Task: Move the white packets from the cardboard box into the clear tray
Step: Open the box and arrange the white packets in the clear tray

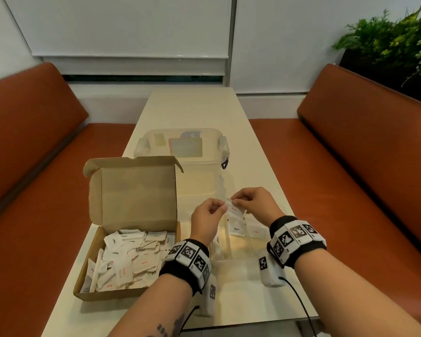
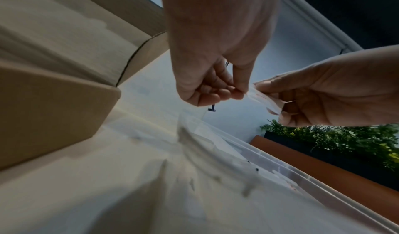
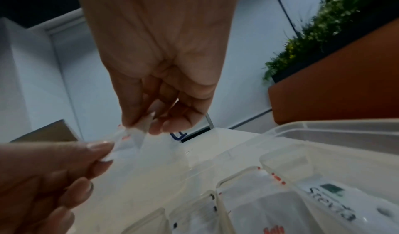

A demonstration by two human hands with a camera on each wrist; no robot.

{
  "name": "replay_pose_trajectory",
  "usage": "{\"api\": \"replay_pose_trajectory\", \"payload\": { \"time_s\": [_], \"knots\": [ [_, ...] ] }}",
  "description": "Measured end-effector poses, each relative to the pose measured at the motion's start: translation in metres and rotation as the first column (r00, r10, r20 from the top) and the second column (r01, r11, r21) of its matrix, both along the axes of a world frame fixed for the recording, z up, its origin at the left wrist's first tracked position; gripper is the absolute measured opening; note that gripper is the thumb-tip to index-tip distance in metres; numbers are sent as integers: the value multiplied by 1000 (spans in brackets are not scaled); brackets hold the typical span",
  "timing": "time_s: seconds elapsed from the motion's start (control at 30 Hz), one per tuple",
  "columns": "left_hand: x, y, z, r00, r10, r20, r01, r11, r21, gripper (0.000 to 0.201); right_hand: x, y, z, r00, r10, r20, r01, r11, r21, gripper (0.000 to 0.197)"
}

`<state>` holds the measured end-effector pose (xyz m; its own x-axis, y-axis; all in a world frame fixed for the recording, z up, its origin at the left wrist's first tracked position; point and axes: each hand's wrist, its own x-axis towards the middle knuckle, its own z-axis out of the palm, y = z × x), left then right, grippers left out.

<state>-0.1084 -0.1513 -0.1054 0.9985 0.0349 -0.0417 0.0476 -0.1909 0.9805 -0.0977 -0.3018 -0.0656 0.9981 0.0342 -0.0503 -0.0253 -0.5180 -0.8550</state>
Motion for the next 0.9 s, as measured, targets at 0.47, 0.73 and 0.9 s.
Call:
{"api": "replay_pose_trajectory", "payload": {
  "time_s": [0.47, 0.73, 0.9],
  "knots": [
    [-6, 12, -5, 953, 230, -198, -147, 920, 362, 23, -5, -31, -24, 971, -101, -219, -48, 809, -586, 7],
    [-4, 13, -5, 952, 230, -201, -152, 928, 340, 16, 0, -17, -23, 959, -37, -282, -200, 618, -760, 19],
    [-3, 14, -5, 950, 229, -211, -151, 931, 332, 17, 4, -9, -21, 953, 18, -301, -272, 483, -832, 20]
  ]
}}
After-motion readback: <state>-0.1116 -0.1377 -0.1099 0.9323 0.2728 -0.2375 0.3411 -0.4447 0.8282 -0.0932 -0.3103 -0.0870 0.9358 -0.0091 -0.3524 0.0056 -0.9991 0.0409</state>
